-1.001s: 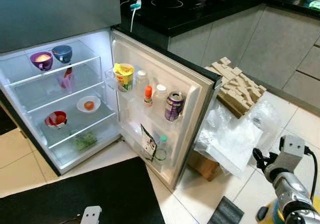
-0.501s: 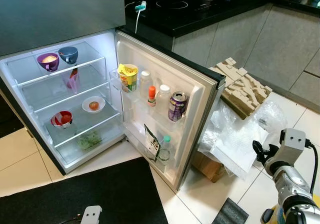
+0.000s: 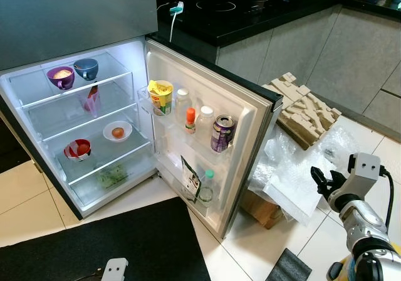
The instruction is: Restocking fridge
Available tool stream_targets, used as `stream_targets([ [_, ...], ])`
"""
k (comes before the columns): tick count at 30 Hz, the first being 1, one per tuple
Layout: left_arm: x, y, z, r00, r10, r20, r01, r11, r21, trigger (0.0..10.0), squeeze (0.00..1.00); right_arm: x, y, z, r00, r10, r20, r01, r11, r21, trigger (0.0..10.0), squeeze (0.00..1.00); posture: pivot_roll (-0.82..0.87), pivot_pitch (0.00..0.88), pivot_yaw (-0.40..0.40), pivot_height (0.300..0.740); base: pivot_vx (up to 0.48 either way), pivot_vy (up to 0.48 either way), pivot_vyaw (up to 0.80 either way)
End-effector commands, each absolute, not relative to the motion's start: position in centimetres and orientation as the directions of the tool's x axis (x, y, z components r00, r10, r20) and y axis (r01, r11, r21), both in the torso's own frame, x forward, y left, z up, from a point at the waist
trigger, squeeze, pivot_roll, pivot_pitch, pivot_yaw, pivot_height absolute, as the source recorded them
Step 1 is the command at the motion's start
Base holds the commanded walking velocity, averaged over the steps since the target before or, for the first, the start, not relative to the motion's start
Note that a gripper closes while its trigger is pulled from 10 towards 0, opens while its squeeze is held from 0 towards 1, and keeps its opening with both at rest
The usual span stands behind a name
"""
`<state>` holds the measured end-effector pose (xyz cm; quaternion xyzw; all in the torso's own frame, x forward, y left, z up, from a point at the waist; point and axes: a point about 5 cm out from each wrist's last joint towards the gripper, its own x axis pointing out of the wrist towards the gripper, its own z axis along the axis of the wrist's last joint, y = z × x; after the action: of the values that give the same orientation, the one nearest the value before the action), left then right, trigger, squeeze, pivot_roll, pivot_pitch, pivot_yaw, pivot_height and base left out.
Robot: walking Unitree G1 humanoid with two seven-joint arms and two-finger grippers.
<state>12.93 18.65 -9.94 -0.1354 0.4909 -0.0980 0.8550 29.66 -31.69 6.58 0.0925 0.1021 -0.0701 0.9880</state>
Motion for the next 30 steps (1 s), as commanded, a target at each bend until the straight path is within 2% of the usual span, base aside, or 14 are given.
stream_targets([
  [1, 12.4, 18.7, -10.1, 0.476, -0.306, -0.825, 0.039, 0.944, -0.327, 10.0, 0.00, 29.9, -31.5, 6.9, 0.976, -0.103, -0.191, 0.137, 0.975, 0.175, 10.0, 0.00, 0.07, 0.000, -0.019, 0.740, 0.000, 0.000, 0.00],
  [8, 12.4, 18.6, -10.1, 0.475, -0.306, -0.825, 0.041, 0.944, -0.327, 10.0, 0.00, 30.0, -30.9, 6.9, 0.982, -0.035, -0.184, 0.072, 0.978, 0.197, 10.0, 0.00, 0.07, 0.000, -0.027, 0.740, 0.000, 0.000, 0.00],
  [13, 12.1, 18.3, -10.3, 0.472, -0.308, -0.826, 0.034, 0.943, -0.332, 10.0, 0.00, 30.7, -30.1, 7.5, 0.987, 0.069, -0.147, -0.033, 0.972, 0.233, 10.0, 0.00, 0.04, 0.000, -0.037, 0.740, 0.000, 0.000, 0.00],
  [21, 12.0, 18.3, -10.3, 0.472, -0.305, -0.827, 0.027, 0.943, -0.332, 10.0, 0.00, 31.0, -29.4, 7.6, 0.985, 0.099, -0.139, -0.065, 0.971, 0.230, 10.0, 0.00, 0.04, 0.000, -0.041, 0.740, 0.000, 0.000, 0.00],
  [26, 12.0, 18.1, -10.3, 0.472, -0.308, -0.826, 0.024, 0.941, -0.337, 10.0, 0.00, 31.4, -28.9, 7.7, 0.985, 0.112, -0.133, -0.078, 0.969, 0.236, 10.0, 0.00, 0.04, 0.000, -0.041, 0.740, 0.000, 0.000, 0.47],
  [30, 12.1, 18.0, -10.3, 0.477, -0.312, -0.822, 0.026, 0.940, -0.341, 10.0, 0.00, 31.3, -29.1, 7.6, 0.985, 0.089, -0.148, -0.052, 0.970, 0.238, 10.0, 0.00, 0.04, 0.000, -0.041, 0.740, 0.000, 0.000, 0.00],
])
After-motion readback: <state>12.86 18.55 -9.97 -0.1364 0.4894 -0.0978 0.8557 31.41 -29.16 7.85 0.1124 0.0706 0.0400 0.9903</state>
